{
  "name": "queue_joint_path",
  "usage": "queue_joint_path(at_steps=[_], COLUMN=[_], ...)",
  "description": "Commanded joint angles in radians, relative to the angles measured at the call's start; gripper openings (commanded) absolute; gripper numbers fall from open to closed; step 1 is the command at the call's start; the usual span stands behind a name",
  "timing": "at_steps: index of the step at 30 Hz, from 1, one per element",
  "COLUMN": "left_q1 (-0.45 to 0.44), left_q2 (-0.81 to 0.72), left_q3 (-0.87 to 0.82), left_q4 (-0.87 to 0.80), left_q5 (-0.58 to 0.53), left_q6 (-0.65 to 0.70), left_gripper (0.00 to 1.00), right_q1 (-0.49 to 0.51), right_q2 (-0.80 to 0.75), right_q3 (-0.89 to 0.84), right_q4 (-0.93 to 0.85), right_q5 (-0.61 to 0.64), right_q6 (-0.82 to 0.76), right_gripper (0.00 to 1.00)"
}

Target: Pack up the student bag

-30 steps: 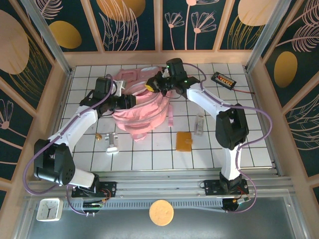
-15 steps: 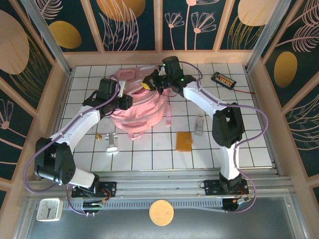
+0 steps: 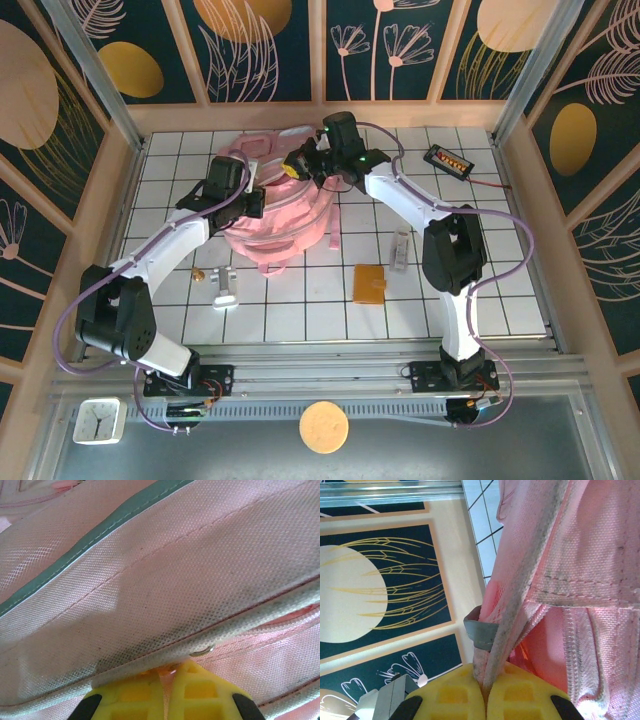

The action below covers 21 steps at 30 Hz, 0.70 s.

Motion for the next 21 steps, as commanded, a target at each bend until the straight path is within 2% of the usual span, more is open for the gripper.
queue_joint_path(at_steps=[1,3,9,16,20,21], left_q1=[-0.003,0.017,0.205,0.25,0.246,0.242], left_q2=[-0.02,-0.033,-0.074,-0.029,-0.048,-0.062], left_q3=[-0.021,-0.031,-0.11,-0.058,-0.064,-0.07], left_q4=[0.075,0.029,0.004,-0.023,0.07,0.089], left_q5=[-0.017,-0.052,0.038,0.053,0.267,0.317], left_q6=[-0.011,-0.018,-0.084,-0.049,-0.08,-0.091], left_gripper=[0.0,0.0,0.0,0.0,0.0,0.15], right_q1=[0.017,0.0,-0.044,-0.088,-0.083,-0.08], right_q2=[-0.087,-0.103,-0.173,-0.222,-0.217,-0.211], right_q3=[0.009,-0.02,-0.095,-0.16,-0.164,-0.151], right_q4=[0.13,0.129,0.095,0.092,0.132,0.133], right_q5=[-0.116,-0.116,-0.117,-0.143,-0.168,-0.168], right_q6=[-0.005,-0.012,-0.053,-0.074,-0.049,-0.048], right_gripper=[0.0,0.0,0.0,0.0,0.0,0.0])
